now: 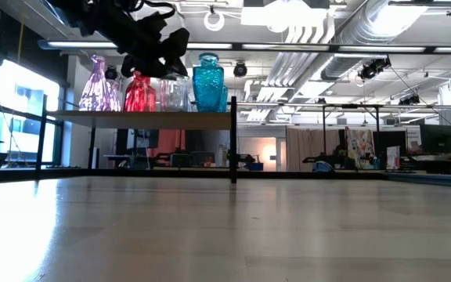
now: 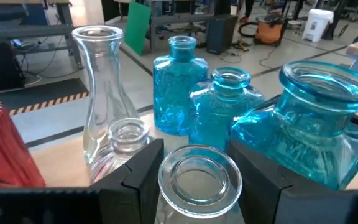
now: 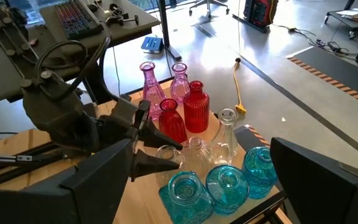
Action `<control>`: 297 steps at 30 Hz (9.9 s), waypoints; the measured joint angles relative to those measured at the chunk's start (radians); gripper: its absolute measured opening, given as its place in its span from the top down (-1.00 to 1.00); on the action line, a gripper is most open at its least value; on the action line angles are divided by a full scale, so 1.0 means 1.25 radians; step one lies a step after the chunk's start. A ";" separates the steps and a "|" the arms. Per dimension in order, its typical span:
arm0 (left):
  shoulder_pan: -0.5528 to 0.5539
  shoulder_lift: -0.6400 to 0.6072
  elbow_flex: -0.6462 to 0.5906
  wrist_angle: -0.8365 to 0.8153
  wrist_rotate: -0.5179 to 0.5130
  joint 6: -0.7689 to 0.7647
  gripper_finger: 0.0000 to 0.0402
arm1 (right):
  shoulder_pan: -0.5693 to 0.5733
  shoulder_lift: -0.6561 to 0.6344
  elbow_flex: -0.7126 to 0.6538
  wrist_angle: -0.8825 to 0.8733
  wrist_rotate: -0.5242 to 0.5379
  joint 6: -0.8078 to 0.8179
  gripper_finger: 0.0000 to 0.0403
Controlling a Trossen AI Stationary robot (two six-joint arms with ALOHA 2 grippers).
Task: Sort vases onto shelf
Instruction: Put the transparent vase on the shelf aligned with the other transparent vases, then put the red vase on the shelf aligned with the other red vases
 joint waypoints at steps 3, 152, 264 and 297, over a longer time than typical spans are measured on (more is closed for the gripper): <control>0.000 0.011 0.000 0.018 -0.001 0.001 0.24 | 0.000 0.000 0.000 0.000 0.000 0.000 -0.80; 0.014 -0.381 0.000 -0.071 0.766 0.210 -0.17 | 0.199 0.000 -0.010 -0.466 -0.069 0.625 -0.80; 0.007 -0.316 0.001 0.017 0.618 0.123 -0.17 | 0.850 -0.586 -1.135 -0.201 -0.118 1.566 -0.80; 0.007 -0.316 0.001 0.016 0.618 0.095 -0.17 | 0.892 -0.412 -1.162 -0.157 -0.164 1.727 -0.58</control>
